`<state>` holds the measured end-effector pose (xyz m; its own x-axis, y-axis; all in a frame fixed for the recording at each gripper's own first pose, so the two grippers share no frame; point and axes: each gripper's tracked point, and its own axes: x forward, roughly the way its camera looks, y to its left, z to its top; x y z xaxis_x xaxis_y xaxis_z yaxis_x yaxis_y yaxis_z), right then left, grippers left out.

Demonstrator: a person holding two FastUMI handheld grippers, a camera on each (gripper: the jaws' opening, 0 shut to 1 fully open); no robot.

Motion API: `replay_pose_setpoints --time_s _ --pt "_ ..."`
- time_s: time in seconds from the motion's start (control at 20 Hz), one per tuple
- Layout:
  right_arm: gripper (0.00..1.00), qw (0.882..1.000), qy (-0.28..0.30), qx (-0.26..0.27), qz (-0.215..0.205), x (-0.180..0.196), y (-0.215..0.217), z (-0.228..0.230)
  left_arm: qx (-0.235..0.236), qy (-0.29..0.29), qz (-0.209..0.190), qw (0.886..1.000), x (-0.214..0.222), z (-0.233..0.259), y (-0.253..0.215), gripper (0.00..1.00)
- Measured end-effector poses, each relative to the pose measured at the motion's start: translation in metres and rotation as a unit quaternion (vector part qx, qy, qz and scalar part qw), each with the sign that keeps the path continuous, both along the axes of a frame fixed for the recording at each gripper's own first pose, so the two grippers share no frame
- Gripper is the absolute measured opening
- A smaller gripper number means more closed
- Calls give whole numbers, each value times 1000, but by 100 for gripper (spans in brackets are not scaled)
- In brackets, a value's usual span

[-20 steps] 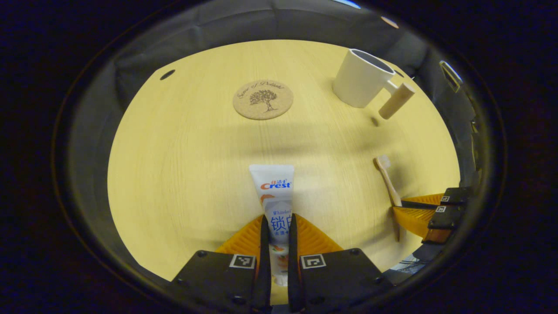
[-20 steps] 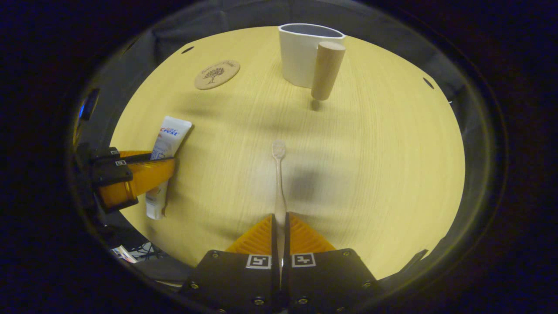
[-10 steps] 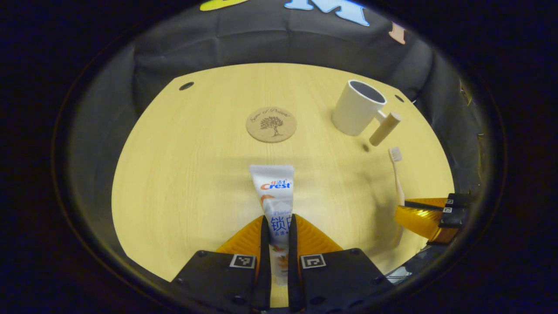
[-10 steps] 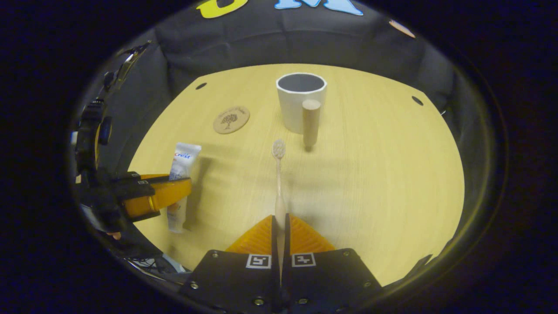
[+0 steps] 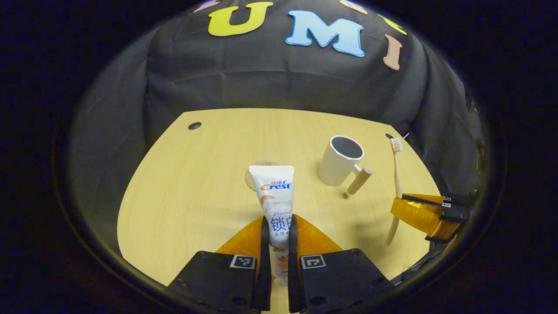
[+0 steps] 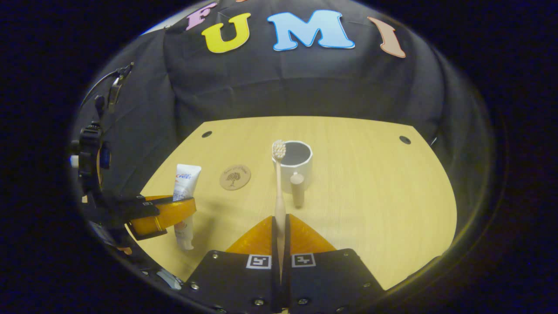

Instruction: Put the toothbrush and toothpaste on the desktop into the cup, then pick up the cup and place it on the coaster on the desktop.

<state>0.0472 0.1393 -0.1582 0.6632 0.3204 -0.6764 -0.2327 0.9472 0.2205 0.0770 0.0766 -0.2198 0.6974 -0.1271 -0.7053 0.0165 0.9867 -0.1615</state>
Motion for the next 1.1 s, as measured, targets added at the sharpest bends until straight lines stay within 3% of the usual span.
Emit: replay_pose_setpoints --time_s 0.3,0.65,0.9,1.1 --pt "2 994 -103 19 -21 57 2 52 -2 -91 5 996 41 62 -8 23" --pt "2 984 -173 34 -28 122 1 77 -10 -170 12 985 74 101 -13 23" --pt "2 974 -220 45 -22 167 12 83 -10 -205 21 978 95 120 -10 23" --pt "2 975 -219 41 -13 189 16 58 -4 -209 30 977 104 119 -4 23"
